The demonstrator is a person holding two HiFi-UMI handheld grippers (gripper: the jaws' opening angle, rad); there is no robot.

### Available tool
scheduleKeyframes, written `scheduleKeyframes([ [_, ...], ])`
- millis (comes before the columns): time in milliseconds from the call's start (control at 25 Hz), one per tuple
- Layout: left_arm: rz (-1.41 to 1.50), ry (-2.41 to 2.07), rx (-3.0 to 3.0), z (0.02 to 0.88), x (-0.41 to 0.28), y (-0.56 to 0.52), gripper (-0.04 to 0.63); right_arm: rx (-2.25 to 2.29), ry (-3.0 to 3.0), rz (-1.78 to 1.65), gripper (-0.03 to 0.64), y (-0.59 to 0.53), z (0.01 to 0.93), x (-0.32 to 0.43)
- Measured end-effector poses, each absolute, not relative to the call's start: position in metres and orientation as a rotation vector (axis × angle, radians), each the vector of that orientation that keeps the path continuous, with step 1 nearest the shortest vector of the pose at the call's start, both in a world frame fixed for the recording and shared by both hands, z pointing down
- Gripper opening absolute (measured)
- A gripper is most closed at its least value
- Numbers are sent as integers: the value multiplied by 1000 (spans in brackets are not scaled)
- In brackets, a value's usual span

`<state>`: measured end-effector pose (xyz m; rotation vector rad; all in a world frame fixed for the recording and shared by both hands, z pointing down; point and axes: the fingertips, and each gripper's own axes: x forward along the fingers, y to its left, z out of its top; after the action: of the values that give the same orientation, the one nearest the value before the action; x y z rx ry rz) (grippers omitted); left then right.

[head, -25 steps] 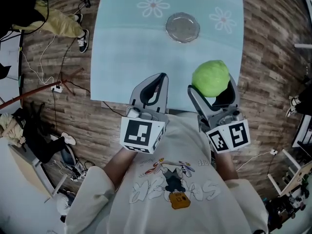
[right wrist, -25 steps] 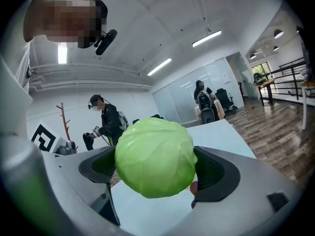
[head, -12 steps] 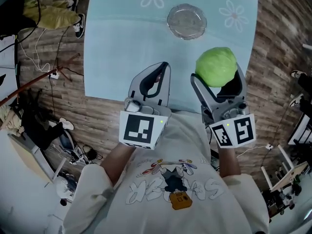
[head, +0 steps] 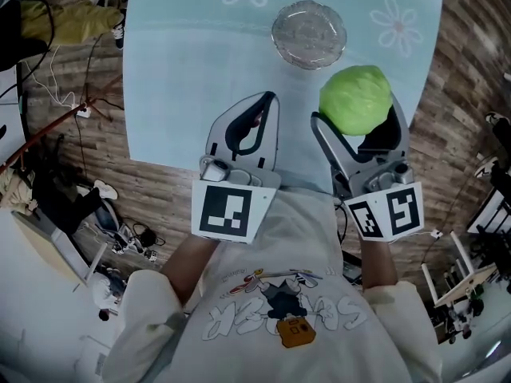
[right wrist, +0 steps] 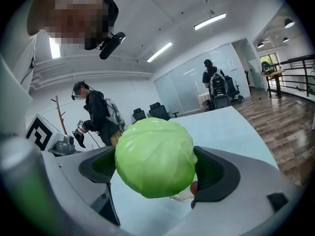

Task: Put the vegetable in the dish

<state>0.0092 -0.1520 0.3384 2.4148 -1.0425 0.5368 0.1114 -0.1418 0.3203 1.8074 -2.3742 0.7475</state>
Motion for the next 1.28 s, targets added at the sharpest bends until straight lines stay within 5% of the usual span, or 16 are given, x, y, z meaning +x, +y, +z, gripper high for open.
scheduleKeyframes([
  [1280, 661, -1130, 2269, 461, 24, -215, 6, 1507, -2340, 751, 488, -222, 468, 112],
])
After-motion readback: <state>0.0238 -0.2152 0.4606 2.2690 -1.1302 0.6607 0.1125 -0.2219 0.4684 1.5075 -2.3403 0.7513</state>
